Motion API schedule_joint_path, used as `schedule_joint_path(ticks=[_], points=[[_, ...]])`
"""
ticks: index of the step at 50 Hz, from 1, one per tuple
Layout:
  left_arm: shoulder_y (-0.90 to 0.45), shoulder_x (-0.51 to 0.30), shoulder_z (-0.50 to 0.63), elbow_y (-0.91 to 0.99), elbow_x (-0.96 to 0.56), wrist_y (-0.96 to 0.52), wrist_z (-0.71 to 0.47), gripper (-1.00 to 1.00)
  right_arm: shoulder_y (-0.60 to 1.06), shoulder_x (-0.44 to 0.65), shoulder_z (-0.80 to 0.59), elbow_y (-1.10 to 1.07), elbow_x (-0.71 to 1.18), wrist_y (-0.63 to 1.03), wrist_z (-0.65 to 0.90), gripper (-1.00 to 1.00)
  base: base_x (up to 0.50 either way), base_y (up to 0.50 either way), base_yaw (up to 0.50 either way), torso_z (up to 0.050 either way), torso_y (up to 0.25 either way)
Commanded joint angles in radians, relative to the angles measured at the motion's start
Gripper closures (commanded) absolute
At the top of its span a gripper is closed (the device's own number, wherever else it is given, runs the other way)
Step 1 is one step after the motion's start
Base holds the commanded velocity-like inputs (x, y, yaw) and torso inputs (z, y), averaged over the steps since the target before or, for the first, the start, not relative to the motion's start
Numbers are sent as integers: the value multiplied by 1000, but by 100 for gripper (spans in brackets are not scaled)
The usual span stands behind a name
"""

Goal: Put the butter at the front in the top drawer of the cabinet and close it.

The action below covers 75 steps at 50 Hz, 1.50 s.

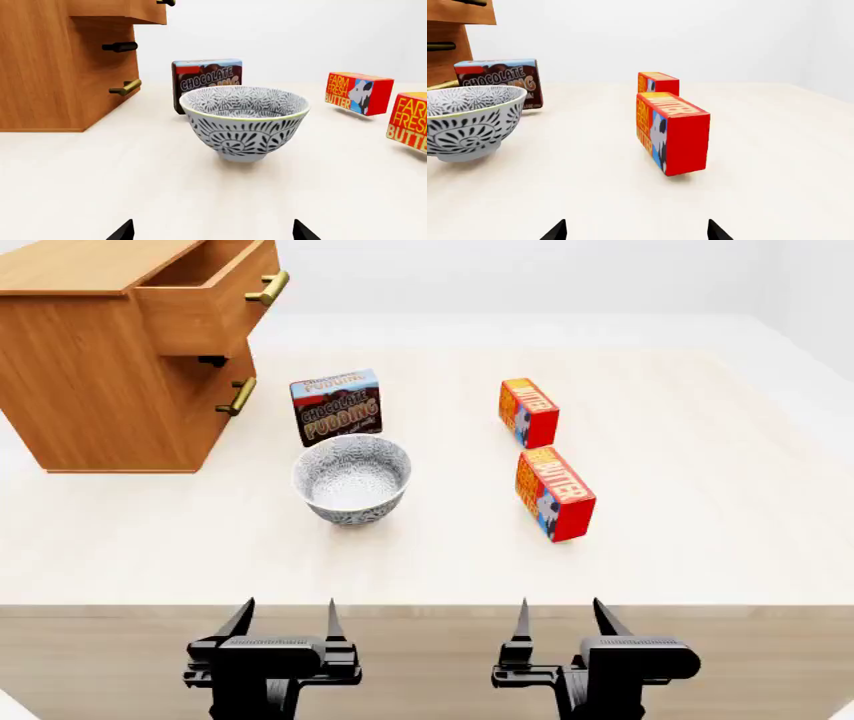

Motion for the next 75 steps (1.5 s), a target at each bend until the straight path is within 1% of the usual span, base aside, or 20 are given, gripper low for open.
schedule_joint_path(ticks=[1,8,10,16,24,35,39,52,62,68,75], points=[[2,-15,18,-1,-16,4,-19,-100,-2,16,-20,-2,13,0,19,-100,0,0,0,0,0],[4,-37,46,-3,-43,5,-47,-100,-4,42,-50,-9,30,6,42,-100,0,0,0,0,0],[14,-42,51,6,-54,30,-45,-100,-5,46,-55,-10,33,7,46,-100,0,0,0,17,0],[26,-54,69,16,-69,44,-51,-100,-1,56,-71,-7,42,9,58,-100,0,0,0,50,0],[4,-69,79,8,-88,26,-61,-100,3,67,-85,-4,53,8,73,-100,0,0,0,50,0],[14,-83,88,42,-106,7,-84,-100,-14,88,-92,-28,77,11,81,-100,0,0,0,50,0],[4,-92,88,83,-109,-35,-98,-100,-13,98,-94,-83,91,55,86,-100,0,0,0,50,0],[-64,-133,111,286,-142,-268,-112,-100,32,127,-120,-261,105,226,101,-100,0,0,0,50,0],[-120,-156,106,425,-189,-424,-122,-100,85,143,-145,-313,109,284,99,-100,0,0,0,50,0],[-154,-162,91,483,-204,-503,-149,-100,121,150,-165,-310,99,311,100,-100,0,0,0,40,0],[-165,-169,88,535,-213,-537,-165,-100,131,158,-169,-348,100,338,110,-100,0,0,0,3,0]])
